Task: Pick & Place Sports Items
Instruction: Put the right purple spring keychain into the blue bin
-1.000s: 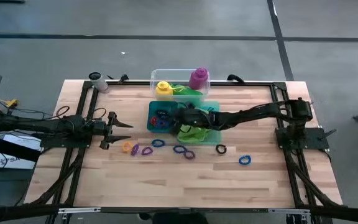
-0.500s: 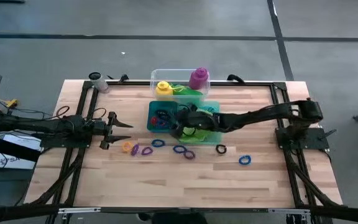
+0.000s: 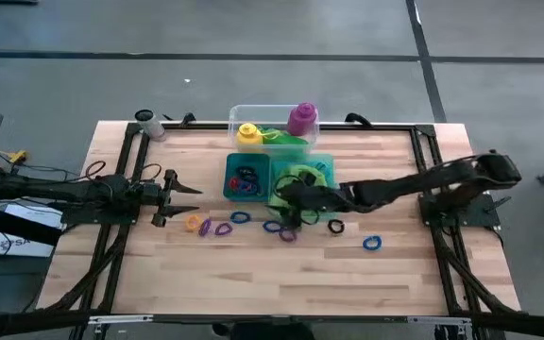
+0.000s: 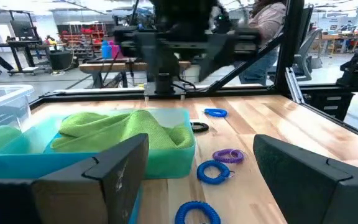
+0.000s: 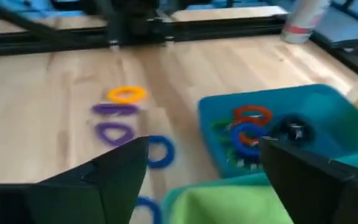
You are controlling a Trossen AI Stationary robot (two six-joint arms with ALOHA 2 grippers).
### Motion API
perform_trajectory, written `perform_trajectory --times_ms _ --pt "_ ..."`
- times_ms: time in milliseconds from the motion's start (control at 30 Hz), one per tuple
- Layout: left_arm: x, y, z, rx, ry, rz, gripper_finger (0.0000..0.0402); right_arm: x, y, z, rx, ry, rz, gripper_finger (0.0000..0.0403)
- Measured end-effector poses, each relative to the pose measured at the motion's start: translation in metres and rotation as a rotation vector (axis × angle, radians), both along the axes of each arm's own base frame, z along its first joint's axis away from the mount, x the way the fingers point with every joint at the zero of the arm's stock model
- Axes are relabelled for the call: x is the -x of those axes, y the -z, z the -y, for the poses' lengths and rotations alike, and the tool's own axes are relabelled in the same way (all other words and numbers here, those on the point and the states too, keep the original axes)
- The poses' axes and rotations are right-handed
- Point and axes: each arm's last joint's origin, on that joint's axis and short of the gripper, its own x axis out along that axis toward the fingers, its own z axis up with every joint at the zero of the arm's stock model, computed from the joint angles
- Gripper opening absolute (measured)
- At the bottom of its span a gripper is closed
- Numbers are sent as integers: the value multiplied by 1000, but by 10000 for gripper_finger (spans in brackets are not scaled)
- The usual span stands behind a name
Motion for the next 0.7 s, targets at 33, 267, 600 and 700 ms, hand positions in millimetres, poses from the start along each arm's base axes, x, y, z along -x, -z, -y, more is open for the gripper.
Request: perform_trajectory --times_ms 33,267,600,700 --pt "0 0 0 0 0 0 236 2 -1 -5 0 -14 -2 245" --pt "0 0 0 0 0 0 236 9 5 -34 -10 -122 -57 245" --pt "0 0 0 0 0 0 236 1 39 -47 -152 -198 -177 245" --pt "0 0 0 0 0 0 236 -3 49 -48 -149 -198 -205 245"
